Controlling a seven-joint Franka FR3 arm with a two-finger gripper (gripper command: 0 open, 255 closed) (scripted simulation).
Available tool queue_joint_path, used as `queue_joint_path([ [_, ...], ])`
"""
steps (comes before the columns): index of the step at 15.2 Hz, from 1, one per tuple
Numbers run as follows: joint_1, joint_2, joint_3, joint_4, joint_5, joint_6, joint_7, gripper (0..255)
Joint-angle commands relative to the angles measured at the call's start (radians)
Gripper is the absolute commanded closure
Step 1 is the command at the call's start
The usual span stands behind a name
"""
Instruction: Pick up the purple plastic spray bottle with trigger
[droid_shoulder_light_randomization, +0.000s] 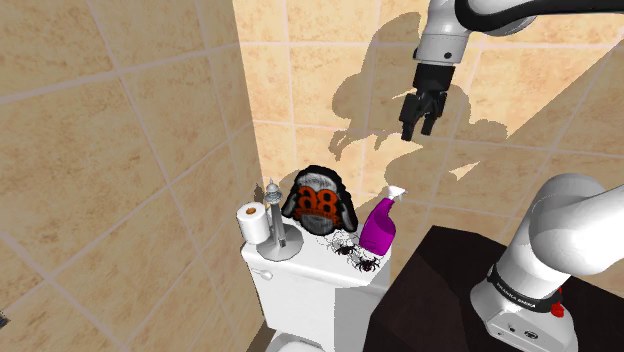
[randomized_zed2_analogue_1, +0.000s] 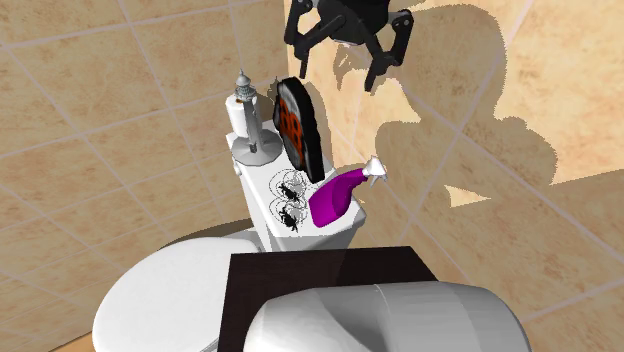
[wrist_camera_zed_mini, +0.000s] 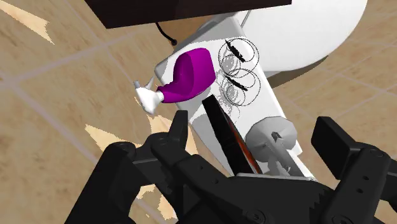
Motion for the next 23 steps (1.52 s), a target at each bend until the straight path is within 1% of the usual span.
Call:
queue_joint_path([
  [1,0.000,0.000,0.000,0.000,0.000,0.000,0.000,0],
  [7,0.072,0.067,-0.090,-0.124,-0.115,0.130,-0.358,0],
  [12,0.123,0.167,-0.163,-0.197,-0.216,0.273,-0.643,0],
  [17,0.168,0.310,-0.231,-0.241,-0.312,0.447,-0.912,0],
  [23,0.211,0.534,-0.291,-0.254,-0.409,0.691,-1.214,0],
])
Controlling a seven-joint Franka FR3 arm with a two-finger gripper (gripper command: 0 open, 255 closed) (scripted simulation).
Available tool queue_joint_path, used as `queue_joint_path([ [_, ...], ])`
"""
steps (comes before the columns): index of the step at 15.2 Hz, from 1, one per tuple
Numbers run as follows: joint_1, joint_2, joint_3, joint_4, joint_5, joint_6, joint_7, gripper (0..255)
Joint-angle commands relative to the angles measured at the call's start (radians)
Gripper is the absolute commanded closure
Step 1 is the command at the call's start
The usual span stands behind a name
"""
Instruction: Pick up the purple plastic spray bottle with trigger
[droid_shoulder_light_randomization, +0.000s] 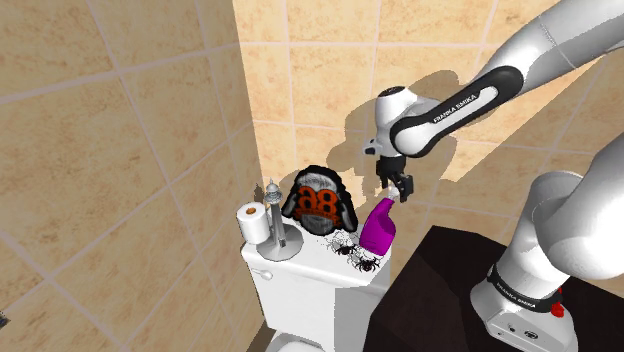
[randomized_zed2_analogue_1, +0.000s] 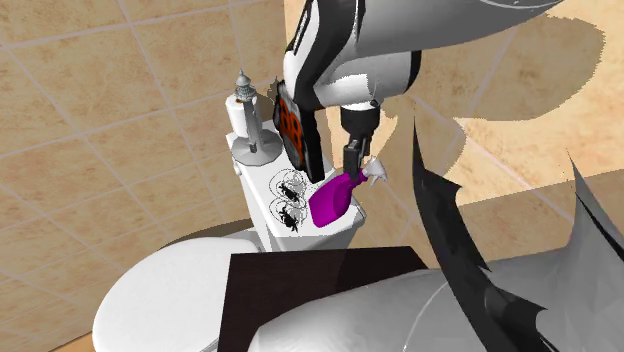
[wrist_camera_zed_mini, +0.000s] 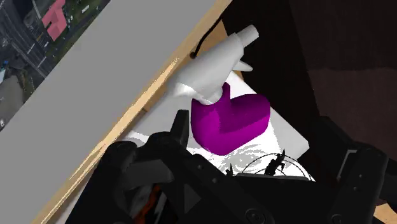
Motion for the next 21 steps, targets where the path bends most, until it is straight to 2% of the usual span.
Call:
queue_joint_path([
  [1,0.001,0.094,-0.029,0.001,-0.042,0.125,-0.106,0],
  [9,-0.002,0.218,-0.033,-0.018,-0.034,0.269,-0.122,0],
  [11,-0.005,0.218,-0.031,-0.018,-0.034,0.269,-0.122,0],
  [12,-0.006,0.219,-0.033,-0.009,-0.032,0.262,-0.128,255],
  [20,-0.016,0.194,-0.044,0.017,-0.032,0.213,-0.155,255],
  [21,-0.009,0.218,-0.026,-0.018,-0.034,0.269,-0.122,255],
])
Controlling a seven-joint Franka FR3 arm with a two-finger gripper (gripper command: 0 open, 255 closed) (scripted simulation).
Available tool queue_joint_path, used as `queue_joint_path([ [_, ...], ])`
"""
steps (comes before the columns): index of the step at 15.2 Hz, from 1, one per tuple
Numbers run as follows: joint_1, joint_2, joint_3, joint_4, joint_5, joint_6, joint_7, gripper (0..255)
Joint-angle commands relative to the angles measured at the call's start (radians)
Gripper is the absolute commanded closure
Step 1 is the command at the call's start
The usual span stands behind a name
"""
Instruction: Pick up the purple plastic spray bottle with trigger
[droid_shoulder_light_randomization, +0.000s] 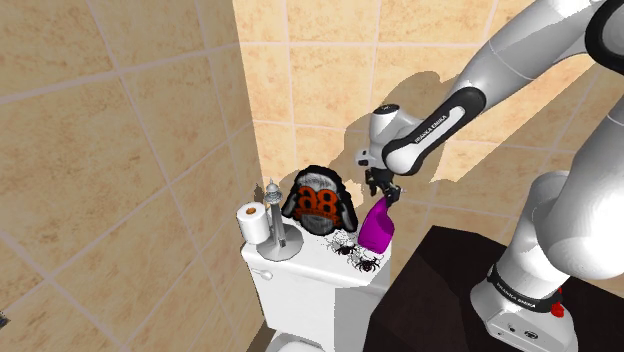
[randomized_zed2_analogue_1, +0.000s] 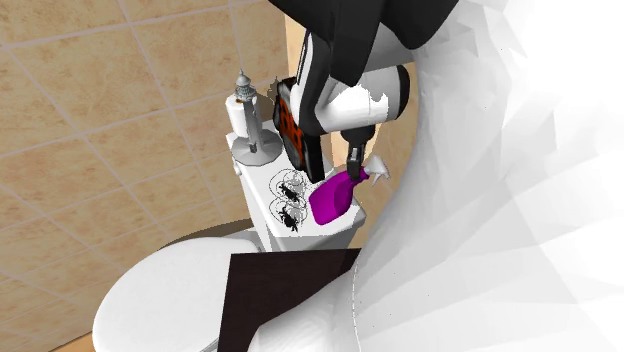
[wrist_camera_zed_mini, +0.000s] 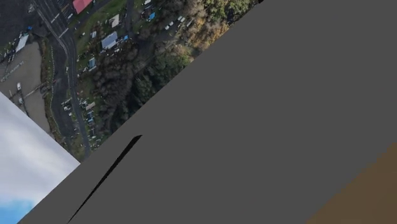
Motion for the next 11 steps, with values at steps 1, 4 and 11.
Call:
queue_joint_path([
  [1,-0.009,0.010,-0.002,-0.020,-0.036,-0.045,0.009,255],
  [4,-0.012,-0.034,0.003,-0.013,-0.040,-0.095,0.008,255],
  [11,-0.016,-0.127,0.017,0.011,-0.043,-0.212,0.002,255],
])
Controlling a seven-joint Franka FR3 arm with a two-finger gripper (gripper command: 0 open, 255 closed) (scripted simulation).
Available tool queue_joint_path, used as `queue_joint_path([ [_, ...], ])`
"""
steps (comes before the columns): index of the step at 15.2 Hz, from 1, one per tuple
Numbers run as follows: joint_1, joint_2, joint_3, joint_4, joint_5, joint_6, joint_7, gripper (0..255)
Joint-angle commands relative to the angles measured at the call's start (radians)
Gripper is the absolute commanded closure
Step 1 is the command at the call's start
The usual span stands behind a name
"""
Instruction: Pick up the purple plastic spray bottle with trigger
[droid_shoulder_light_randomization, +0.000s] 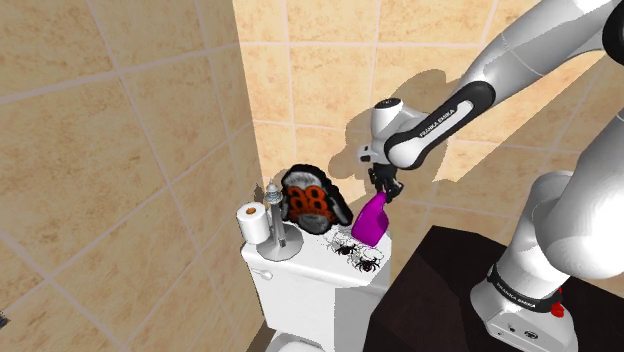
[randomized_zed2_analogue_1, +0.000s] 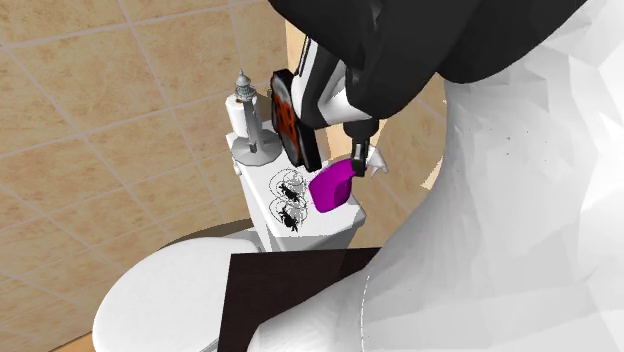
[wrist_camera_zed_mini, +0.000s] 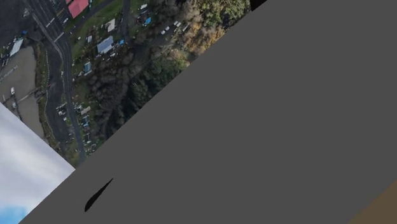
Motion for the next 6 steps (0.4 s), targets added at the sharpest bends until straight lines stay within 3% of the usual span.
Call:
queue_joint_path([
  [1,-0.002,-0.088,0.010,0.009,-0.017,-0.147,-0.004,255],
  [6,-0.009,-0.123,0.022,0.025,-0.013,-0.198,-0.009,255],
])
